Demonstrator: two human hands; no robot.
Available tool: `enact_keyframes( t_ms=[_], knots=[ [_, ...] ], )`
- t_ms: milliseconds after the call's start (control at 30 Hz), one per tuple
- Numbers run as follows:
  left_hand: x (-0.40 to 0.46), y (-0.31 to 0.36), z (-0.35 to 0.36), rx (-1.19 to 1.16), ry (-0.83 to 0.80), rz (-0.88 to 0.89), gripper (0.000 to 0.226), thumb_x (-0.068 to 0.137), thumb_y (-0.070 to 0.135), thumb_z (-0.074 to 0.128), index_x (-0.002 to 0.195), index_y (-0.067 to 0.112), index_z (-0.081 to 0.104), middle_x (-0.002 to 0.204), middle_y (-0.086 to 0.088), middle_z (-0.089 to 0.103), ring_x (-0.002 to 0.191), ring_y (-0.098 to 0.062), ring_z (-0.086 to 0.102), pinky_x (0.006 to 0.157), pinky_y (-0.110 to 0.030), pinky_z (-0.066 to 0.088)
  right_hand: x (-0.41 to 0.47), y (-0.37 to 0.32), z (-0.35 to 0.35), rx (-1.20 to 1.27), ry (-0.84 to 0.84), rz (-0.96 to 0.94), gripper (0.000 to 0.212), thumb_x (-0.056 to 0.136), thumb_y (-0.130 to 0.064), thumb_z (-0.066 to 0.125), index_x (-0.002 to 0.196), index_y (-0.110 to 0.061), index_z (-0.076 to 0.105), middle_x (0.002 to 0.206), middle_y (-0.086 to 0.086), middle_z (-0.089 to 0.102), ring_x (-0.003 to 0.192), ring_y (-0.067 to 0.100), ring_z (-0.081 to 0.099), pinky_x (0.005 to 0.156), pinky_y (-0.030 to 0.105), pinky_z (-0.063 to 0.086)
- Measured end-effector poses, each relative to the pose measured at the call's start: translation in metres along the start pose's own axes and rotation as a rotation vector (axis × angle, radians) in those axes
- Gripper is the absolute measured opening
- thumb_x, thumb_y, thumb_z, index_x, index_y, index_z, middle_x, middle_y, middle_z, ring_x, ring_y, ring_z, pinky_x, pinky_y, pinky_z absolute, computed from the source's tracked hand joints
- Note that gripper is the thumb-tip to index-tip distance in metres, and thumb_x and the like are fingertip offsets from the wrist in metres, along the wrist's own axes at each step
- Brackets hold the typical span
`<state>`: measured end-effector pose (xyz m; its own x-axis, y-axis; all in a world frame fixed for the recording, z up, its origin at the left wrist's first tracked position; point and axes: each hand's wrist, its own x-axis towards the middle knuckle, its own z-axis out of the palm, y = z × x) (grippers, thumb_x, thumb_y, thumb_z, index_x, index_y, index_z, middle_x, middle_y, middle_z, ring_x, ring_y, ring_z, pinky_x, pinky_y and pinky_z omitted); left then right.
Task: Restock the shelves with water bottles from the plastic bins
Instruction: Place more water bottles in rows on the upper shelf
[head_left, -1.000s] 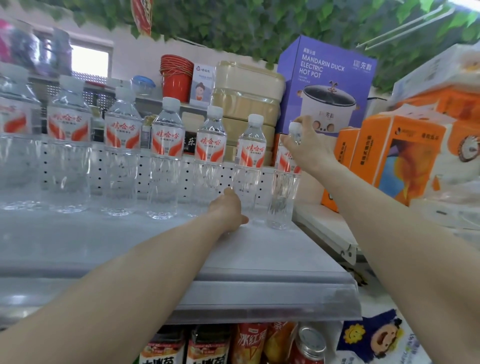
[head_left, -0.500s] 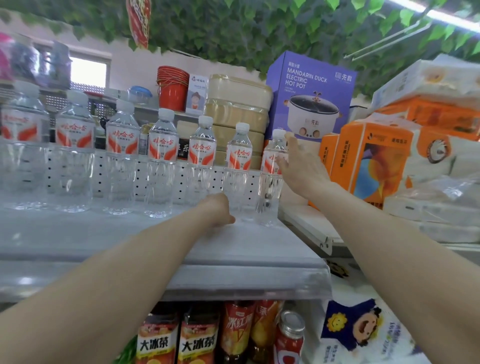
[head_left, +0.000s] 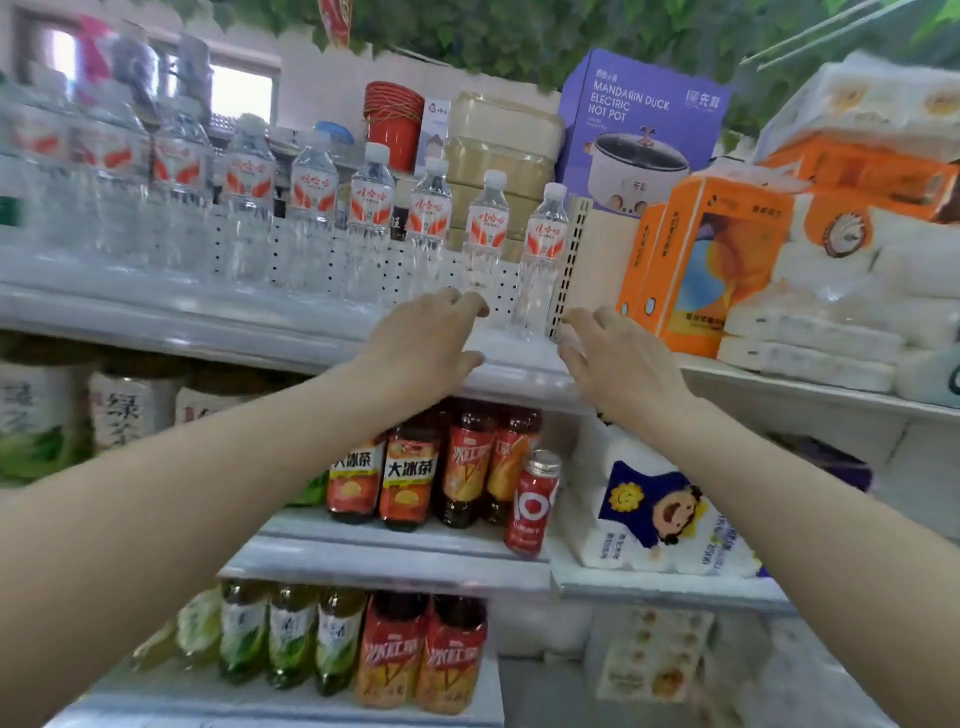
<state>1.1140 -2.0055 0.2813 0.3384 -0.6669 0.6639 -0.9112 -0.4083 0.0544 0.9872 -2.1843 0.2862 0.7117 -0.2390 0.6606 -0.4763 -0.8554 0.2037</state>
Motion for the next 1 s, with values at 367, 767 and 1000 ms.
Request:
enact_keyframes(
  t_ms=[367,767,1000],
  knots=[
    [-0.191,-0.075,0.034,0.073,-0.122,0.009,0.049,0.089,0.035,0.064,0.131,0.016,0.048,0.125,-0.007,0.054,0.116,-0.03,0.05,0.085,-0.042,0.047,-0.142,-0.118,0.053,0.021,-0.119,-0.159,0.041,0.097,-0.035,0.049,0.129,-0.01,0.051,0.117,0.015,0.057,0.1,0.038,0.057,0.067,0.045,0.05],
    [-0.384,-0.248,0.138,-0.051,-0.432,0.135,0.043,0.079,0.021,0.075,0.117,0.007,0.06,0.109,-0.016,0.062,0.097,-0.038,0.058,0.074,-0.046,0.052,-0.278,-0.355,0.214,0.243,-0.448,-0.036,0.037,0.097,-0.033,0.049,0.125,-0.009,0.056,0.107,0.015,0.059,0.088,0.037,0.058,0.059,0.04,0.049],
    [-0.527,-0.292,0.241,-0.18,-0.659,0.05,0.046,0.063,0.013,0.087,0.104,0.007,0.066,0.1,-0.015,0.066,0.085,-0.038,0.064,0.067,-0.045,0.056,-0.384,-0.447,0.323,0.374,-0.68,0.103,0.038,0.089,-0.035,0.038,0.117,-0.013,0.051,0.097,0.015,0.061,0.078,0.037,0.061,0.057,0.04,0.053]
  ],
)
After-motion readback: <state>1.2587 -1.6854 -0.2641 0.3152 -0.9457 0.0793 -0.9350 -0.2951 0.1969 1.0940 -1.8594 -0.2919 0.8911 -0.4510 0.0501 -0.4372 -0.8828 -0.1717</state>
